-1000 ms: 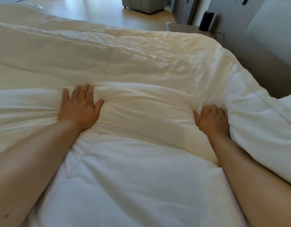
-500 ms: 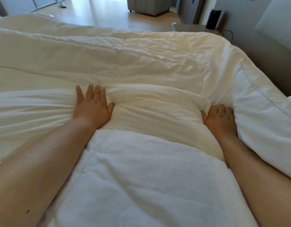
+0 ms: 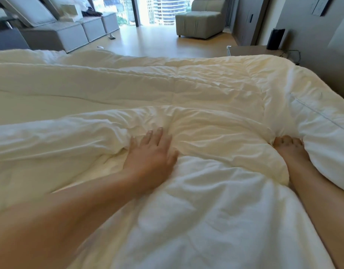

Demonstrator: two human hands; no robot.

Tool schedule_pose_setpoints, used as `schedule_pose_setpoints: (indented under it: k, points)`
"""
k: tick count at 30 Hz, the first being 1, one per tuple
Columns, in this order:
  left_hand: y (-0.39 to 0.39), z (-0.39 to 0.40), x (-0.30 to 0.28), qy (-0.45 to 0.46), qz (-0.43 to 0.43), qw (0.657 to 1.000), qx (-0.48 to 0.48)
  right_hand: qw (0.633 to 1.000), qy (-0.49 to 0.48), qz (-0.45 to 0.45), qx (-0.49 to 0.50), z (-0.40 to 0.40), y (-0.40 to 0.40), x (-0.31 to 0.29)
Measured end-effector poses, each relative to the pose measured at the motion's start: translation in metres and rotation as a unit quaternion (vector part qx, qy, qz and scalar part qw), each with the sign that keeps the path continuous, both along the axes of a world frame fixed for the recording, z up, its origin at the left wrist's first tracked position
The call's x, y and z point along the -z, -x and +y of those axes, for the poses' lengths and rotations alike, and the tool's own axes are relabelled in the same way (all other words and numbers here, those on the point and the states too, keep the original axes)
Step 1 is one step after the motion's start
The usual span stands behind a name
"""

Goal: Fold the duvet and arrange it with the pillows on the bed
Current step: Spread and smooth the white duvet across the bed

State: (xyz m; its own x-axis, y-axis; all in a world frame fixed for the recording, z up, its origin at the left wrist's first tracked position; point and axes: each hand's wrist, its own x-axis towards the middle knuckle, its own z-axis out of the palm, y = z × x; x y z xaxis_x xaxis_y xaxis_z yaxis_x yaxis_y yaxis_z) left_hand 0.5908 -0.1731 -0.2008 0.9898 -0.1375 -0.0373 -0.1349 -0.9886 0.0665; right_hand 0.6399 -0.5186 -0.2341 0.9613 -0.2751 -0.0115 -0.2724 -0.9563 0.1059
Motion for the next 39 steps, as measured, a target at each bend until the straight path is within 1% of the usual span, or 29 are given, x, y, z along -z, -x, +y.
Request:
schedule_pose_setpoints:
  k: [1,2,4,6,8,9,12,14,16,18,20,22,24,26,27,29,31,36,39]
  points:
    - [0.011,0.003,0.009,-0.014,0.012,1.000,0.021,1.000,0.009,0.026,-0.002,0.001,0.006,-0.003]
    - [0.018,0.006,0.020,-0.029,0.022,0.999,0.025,0.998,-0.019,0.057,0.021,0.003,0.007,-0.010]
    - [0.017,0.007,0.041,-0.048,0.032,0.998,0.013,0.994,-0.063,0.085,0.036,-0.002,0.004,-0.018]
    - [0.007,0.002,0.053,-0.060,0.036,0.998,0.005,0.989,-0.112,0.089,0.033,-0.005,-0.002,-0.021]
    - [0.002,-0.005,0.056,-0.097,0.043,0.994,0.000,0.979,-0.195,0.048,0.030,0.003,0.010,-0.032]
    - [0.002,-0.009,0.056,-0.116,0.045,0.992,-0.007,0.967,-0.251,0.008,0.039,0.008,0.020,-0.040]
    - [0.008,-0.016,0.051,-0.160,0.052,0.985,-0.035,0.939,-0.315,-0.135,0.009,0.021,0.044,-0.061]
    - [0.014,-0.022,0.046,-0.160,0.054,0.985,-0.040,0.940,-0.291,-0.174,-0.033,0.028,0.062,-0.079]
    - [0.022,-0.023,0.040,-0.148,0.058,0.986,-0.048,0.940,-0.282,-0.181,-0.068,0.041,0.080,-0.097]
    - [0.030,-0.025,0.030,-0.129,0.059,0.989,-0.035,0.946,-0.249,-0.188,-0.089,0.054,0.096,-0.103]
    - [0.043,-0.028,0.016,-0.107,0.042,0.993,0.009,0.953,-0.230,-0.166,-0.105,0.064,0.119,-0.098]
    - [0.063,-0.030,-0.001,-0.067,0.021,0.997,0.045,0.960,-0.232,-0.120,-0.097,0.072,0.143,-0.088]
    - [0.088,-0.026,-0.017,-0.016,0.005,0.998,0.061,0.966,-0.234,-0.061,-0.088,0.082,0.171,-0.080]
    - [0.116,-0.019,-0.025,0.010,-0.007,0.997,0.074,0.970,-0.227,-0.005,-0.088,0.093,0.201,-0.071]
    - [0.130,-0.015,-0.028,0.020,-0.001,0.997,0.077,0.972,-0.217,0.009,-0.086,0.098,0.216,-0.068]
    - [0.154,-0.003,-0.034,0.022,0.041,0.996,0.076,0.977,-0.196,0.021,-0.084,0.112,0.240,-0.064]
    - [0.171,0.011,-0.036,0.006,0.081,0.994,0.066,0.980,-0.179,0.034,-0.080,0.129,0.256,-0.064]
    - [0.183,0.044,-0.039,-0.022,0.126,0.992,0.014,0.973,-0.208,0.061,-0.080,0.168,0.273,-0.064]
    - [0.186,0.064,-0.042,-0.055,0.125,0.990,0.017,0.968,-0.220,0.071,-0.095,0.189,0.278,-0.062]
